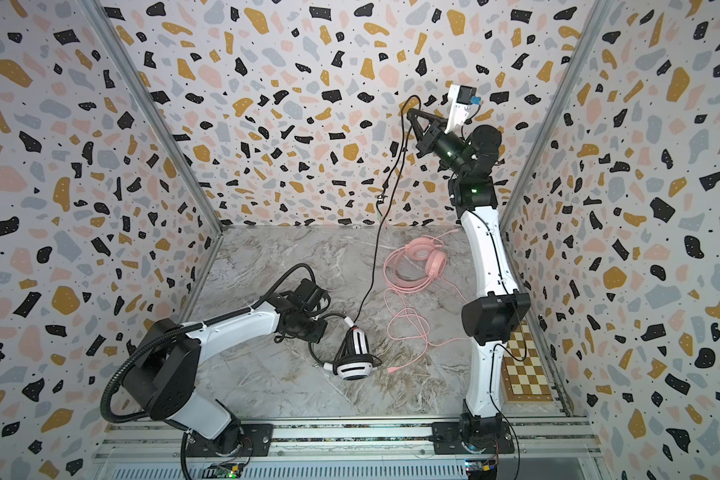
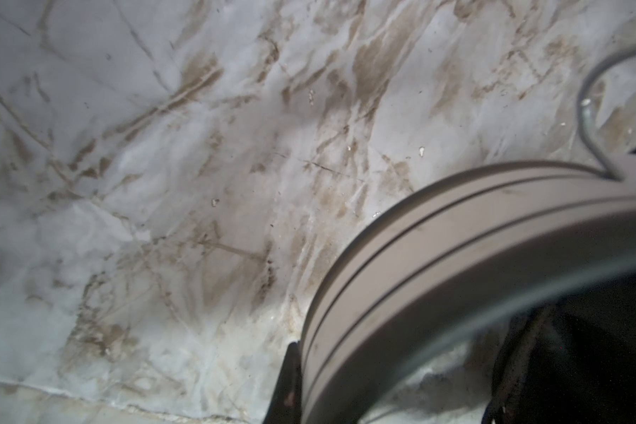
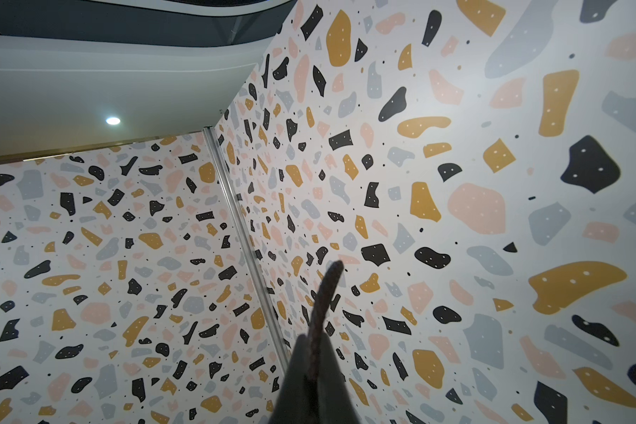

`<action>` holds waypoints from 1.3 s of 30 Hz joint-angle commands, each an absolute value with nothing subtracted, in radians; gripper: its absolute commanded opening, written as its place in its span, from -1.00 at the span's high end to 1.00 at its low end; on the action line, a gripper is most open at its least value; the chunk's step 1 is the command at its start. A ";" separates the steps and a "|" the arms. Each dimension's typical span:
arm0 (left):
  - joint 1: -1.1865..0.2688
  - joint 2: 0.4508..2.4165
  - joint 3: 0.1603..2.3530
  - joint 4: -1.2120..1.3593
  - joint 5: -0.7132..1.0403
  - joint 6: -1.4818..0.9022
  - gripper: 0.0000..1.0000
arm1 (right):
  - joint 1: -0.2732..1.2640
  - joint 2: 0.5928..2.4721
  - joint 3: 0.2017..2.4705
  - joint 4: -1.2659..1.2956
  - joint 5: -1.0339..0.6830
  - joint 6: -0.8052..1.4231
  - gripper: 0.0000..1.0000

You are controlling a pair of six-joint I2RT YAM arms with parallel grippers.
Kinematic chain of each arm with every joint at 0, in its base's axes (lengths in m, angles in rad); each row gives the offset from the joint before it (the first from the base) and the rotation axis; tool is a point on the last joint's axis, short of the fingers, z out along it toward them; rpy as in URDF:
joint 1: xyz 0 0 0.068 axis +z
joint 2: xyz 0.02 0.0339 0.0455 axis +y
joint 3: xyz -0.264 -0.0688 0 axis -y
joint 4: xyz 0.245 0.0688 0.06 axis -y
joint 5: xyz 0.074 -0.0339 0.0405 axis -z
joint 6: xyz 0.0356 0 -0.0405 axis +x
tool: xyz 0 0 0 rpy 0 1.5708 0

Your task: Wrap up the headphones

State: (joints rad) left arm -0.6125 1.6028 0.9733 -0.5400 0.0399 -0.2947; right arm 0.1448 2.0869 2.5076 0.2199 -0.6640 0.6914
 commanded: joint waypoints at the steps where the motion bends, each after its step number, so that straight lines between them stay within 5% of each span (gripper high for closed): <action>1: -0.614 1.612 1.025 -0.548 -0.014 -0.320 1.00 | 0.141 1.965 2.529 0.296 -0.688 0.708 1.00; 13: -0.585 1.724 1.154 -0.560 -0.231 -0.408 1.00 | 0.141 1.842 2.478 0.384 -0.751 0.818 1.00; 32: -0.396 1.858 1.310 -0.214 -0.291 -0.683 1.00 | 0.329 1.474 1.838 0.677 -0.778 0.908 1.00; 39: -0.404 1.911 1.361 -0.193 -0.333 -0.742 1.00 | 0.383 1.504 1.885 0.707 -0.786 0.948 1.00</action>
State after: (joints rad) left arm -0.3904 1.9175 1.3273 -0.2607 -0.3092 -0.6792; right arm 0.3691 1.5120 1.8374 0.6296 -0.7914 0.9112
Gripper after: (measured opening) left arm 0.057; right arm 0.060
